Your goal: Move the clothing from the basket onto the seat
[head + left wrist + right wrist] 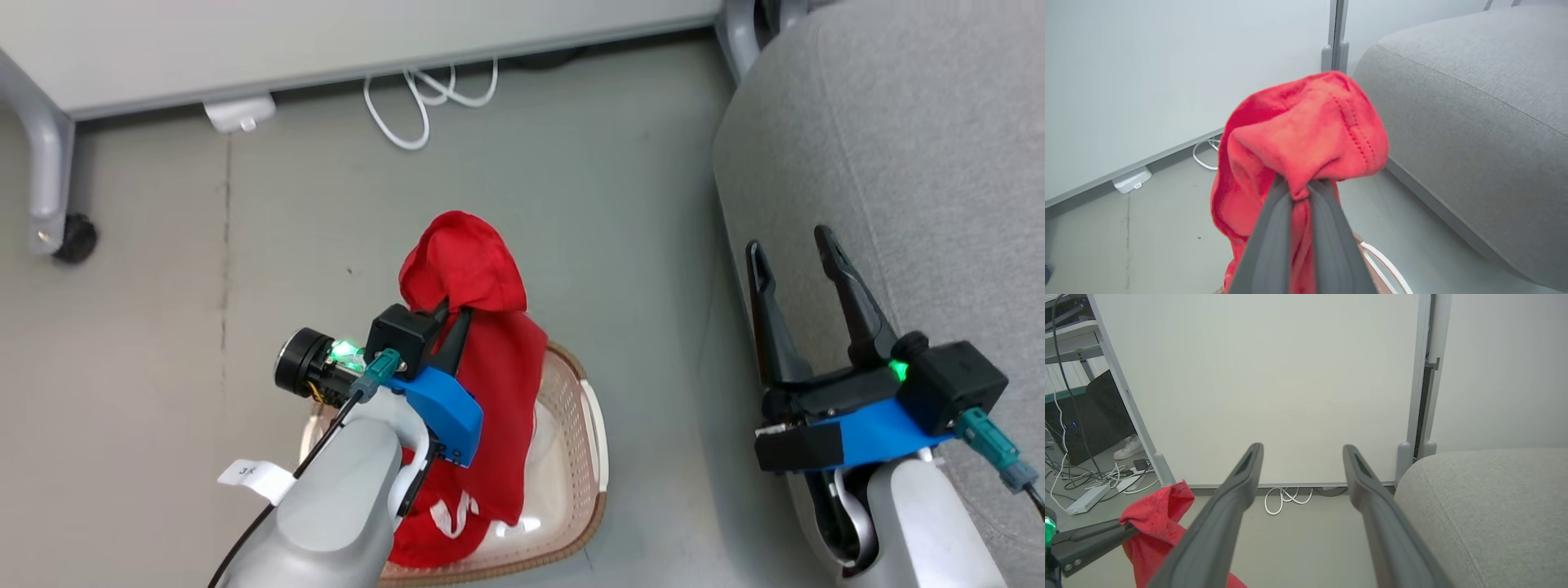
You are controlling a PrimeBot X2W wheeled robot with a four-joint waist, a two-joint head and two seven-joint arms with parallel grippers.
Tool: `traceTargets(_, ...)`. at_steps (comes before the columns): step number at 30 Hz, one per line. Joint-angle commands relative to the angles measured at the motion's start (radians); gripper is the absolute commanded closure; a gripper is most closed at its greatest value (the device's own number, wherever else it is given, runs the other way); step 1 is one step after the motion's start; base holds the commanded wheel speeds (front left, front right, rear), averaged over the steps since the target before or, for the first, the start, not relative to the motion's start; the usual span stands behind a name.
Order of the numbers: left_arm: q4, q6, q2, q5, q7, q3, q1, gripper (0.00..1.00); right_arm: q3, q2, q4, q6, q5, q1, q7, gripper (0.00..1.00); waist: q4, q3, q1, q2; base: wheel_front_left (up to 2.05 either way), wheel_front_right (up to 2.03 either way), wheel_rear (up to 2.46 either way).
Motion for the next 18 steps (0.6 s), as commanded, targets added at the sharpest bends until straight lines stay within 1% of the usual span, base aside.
traceTargets(1,-0.03,0.004,0.006,0.006,-0.005,0.015,0.013,1.0,0.002,-0.003,0.004,0.002,0.003,0.023,-0.003,0.0,0.008,-0.059,0.0002,-0.0001,0.0,0.0,0.0)
traceTargets(9,-0.146,-0.005,0.021,0.026,-0.005,0.044,0.016,1.0,0.005,-0.003,0.018,0.002,0.013,0.078,-0.003,0.0,0.024,-0.142,0.0002,-0.0001,0.0,0.0,0.0)
traceTargets(18,-0.228,-0.011,0.037,0.043,-0.005,0.041,-0.033,1.0,0.012,-0.003,0.026,0.002,0.034,0.12,-0.003,0.0,0.033,-0.222,0.0002,-0.0001,0.0,0.0,0.0)
